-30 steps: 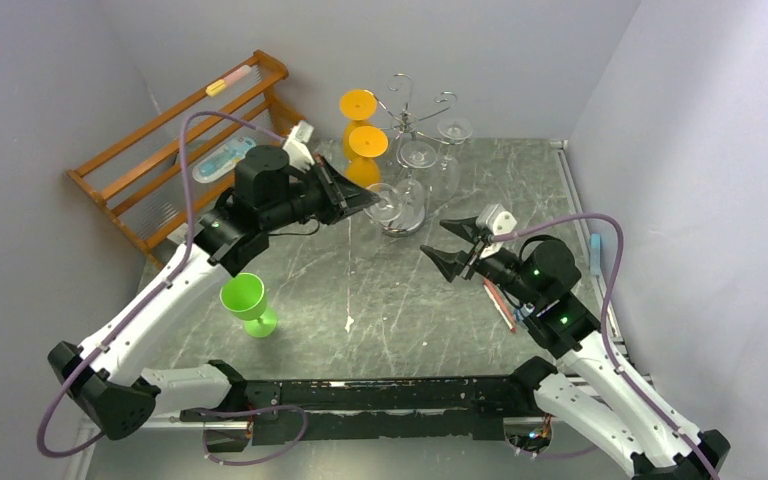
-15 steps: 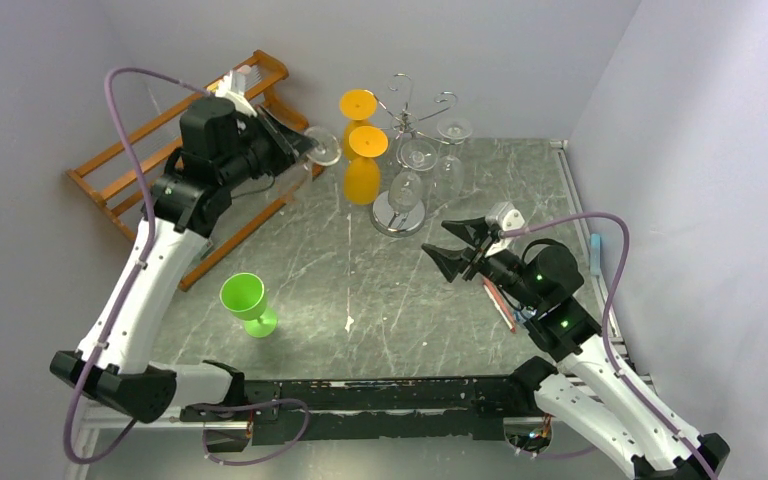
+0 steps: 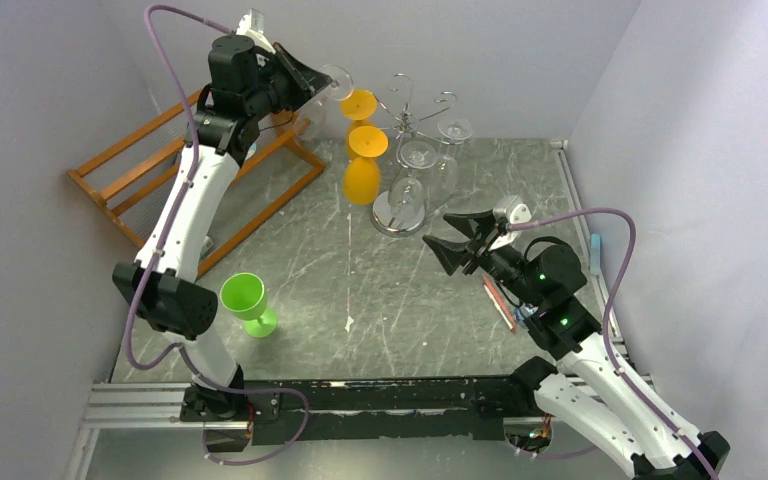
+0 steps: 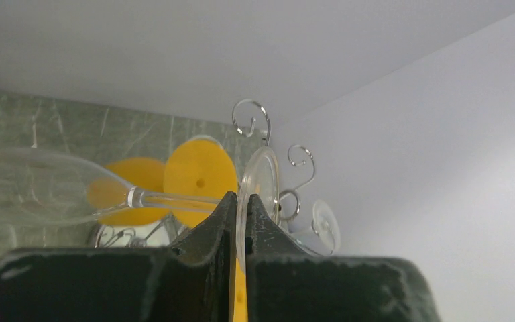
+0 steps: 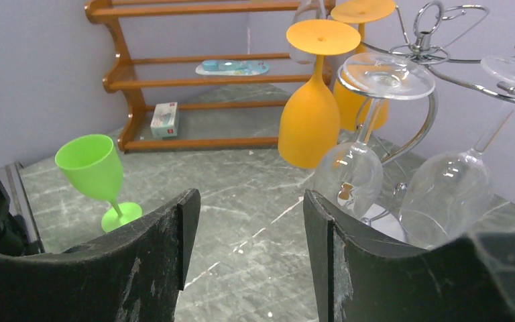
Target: Place the wine glass upside down on the wine glass rack
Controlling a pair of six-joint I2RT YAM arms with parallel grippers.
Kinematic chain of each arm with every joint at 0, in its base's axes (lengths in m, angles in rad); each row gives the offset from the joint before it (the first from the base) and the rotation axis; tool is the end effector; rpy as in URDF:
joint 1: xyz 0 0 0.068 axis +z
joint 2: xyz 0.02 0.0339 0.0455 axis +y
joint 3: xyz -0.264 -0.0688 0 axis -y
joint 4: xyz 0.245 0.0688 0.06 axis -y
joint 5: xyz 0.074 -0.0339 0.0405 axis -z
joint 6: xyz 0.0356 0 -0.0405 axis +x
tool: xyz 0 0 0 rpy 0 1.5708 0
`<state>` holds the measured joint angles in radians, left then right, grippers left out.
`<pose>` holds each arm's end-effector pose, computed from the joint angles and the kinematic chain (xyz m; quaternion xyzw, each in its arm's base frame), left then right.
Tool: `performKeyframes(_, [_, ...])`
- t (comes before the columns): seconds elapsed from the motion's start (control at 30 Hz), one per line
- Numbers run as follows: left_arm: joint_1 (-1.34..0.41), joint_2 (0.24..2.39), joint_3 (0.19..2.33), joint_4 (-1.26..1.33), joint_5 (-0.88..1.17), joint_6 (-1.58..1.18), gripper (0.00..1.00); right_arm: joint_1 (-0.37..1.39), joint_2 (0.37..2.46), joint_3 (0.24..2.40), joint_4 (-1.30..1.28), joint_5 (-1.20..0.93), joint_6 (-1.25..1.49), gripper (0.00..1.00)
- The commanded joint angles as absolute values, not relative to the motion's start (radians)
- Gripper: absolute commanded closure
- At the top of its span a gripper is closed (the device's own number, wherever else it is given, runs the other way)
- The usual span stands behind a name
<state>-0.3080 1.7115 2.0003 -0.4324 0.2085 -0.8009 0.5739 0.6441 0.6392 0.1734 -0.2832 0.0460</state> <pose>0.3623 -0.1230 0.4866 -0.1174 0.7458 -0.4096 0.5121 0.1297 0.0957 0.3490 -0.2707 0.5884 0.3174 0.6926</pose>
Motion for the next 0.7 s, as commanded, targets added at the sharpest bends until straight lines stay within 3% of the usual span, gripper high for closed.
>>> performKeyframes(0.0, [-0.274,1.779,2.083,-0.241,0.307,-0.864,0.95,0.571,0.655,0.670,0.249,-0.211,0.129,0.39])
performKeyframes(0.4, [-0.270,1.975,2.184,-0.021,0.431,-1.026,0.95,0.571,0.804,0.861,0.176,-0.058,0.357,0.39])
performKeyframes(0.67, [-0.289,2.037,2.233,-0.029,0.420,-1.127,0.95,0.572,0.771,0.806,0.276,-0.043,0.396,0.39])
